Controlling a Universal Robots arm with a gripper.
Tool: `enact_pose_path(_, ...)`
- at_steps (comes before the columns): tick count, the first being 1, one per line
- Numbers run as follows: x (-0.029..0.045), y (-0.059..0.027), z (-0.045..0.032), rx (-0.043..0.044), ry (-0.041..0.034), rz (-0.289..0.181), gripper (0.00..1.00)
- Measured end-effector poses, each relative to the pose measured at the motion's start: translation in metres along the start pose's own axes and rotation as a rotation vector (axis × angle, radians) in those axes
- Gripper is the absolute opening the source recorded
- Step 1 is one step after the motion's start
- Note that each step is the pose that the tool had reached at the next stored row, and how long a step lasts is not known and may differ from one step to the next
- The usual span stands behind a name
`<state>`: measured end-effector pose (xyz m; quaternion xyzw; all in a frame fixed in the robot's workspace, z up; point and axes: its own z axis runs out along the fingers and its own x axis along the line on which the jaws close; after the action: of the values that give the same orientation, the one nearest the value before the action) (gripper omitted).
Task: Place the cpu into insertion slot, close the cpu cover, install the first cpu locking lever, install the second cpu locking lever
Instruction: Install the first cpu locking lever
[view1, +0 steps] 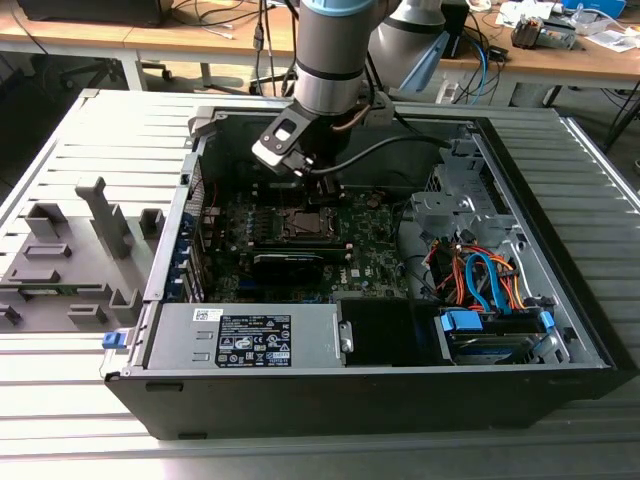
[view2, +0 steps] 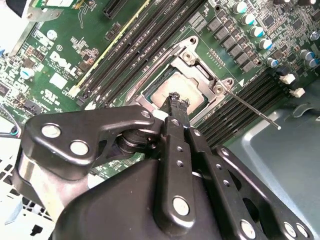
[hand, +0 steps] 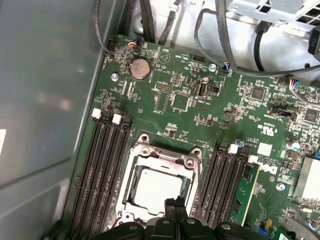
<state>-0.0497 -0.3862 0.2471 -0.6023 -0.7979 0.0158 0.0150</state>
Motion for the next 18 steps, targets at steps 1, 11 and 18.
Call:
enact_pose_path(1, 0.0, 0.0, 0.0, 0.0, -0.0003, -0.006, 0.11)
enact_pose_path(11, 0.0, 0.0, 0.0, 0.0004, -0.0035, -0.082, 0.11)
enact_pose_path(18, 0.0, 0.0, 0.0, 0.0007, -0.0064, -0.147, 0.11)
